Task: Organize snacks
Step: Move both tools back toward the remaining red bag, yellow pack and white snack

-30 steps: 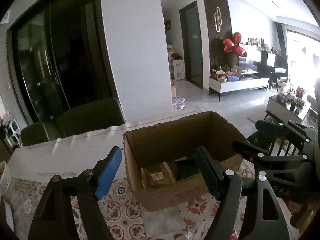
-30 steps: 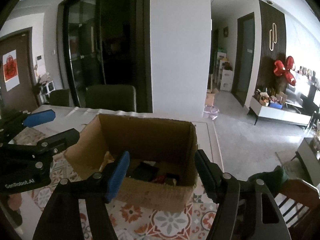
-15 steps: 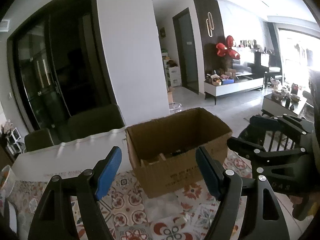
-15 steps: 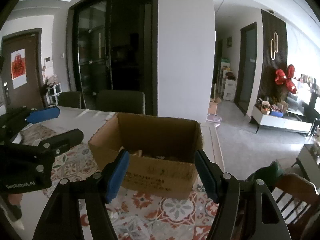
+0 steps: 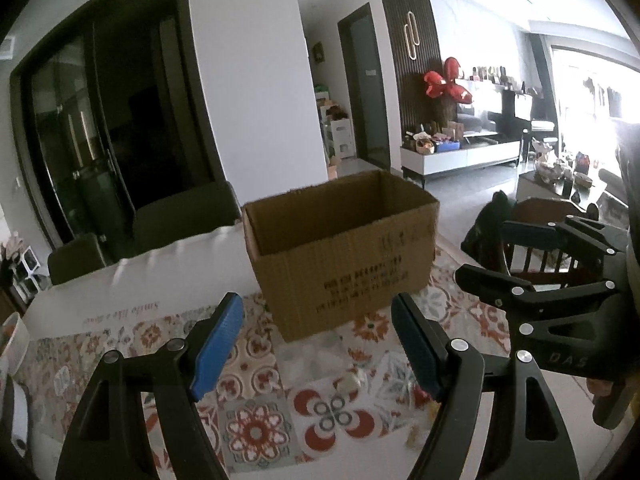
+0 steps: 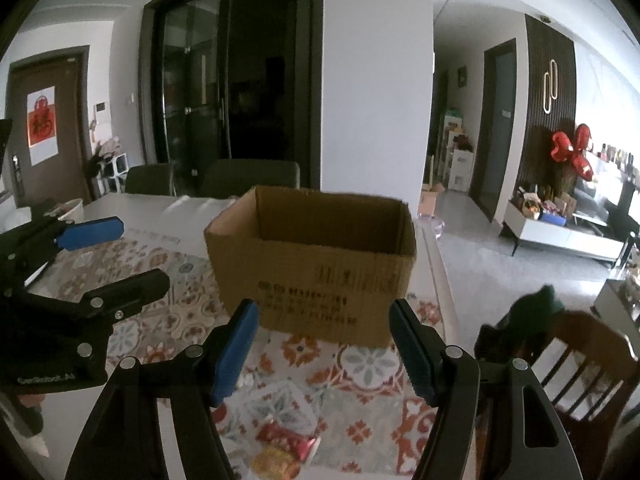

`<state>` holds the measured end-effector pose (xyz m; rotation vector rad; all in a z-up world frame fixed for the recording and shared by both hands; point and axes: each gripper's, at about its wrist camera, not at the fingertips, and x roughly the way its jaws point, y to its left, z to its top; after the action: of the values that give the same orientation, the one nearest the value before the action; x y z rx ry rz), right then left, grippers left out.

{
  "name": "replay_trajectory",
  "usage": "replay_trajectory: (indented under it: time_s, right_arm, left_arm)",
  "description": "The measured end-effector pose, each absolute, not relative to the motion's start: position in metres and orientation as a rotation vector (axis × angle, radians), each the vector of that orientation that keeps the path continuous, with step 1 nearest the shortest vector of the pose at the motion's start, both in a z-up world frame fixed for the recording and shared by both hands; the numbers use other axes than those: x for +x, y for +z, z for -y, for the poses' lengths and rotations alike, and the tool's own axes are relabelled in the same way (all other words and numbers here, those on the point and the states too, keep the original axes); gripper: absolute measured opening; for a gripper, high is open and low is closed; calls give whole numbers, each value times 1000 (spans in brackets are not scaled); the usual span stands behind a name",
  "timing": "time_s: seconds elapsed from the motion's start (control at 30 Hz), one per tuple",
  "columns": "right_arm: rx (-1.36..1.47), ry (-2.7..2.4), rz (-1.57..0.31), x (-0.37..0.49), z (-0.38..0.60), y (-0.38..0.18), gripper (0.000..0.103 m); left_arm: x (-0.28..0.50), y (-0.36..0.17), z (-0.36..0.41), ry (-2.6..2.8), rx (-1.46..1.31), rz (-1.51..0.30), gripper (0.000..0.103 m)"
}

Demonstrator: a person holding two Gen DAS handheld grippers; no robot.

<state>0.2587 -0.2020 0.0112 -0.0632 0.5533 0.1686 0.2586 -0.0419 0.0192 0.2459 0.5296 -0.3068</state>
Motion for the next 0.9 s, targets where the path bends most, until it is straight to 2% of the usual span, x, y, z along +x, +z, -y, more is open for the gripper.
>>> replay_trajectory:
  time_s: [0.23, 0.9]
  right_arm:
    - [-82, 202, -617, 240, 197, -11, 68]
    - [-140, 222, -771, 204, 202, -74, 68]
  left_arm:
    - [237, -1, 42, -296, 274, -554, 76]
    - [214, -80, 57, -403, 207, -769, 76]
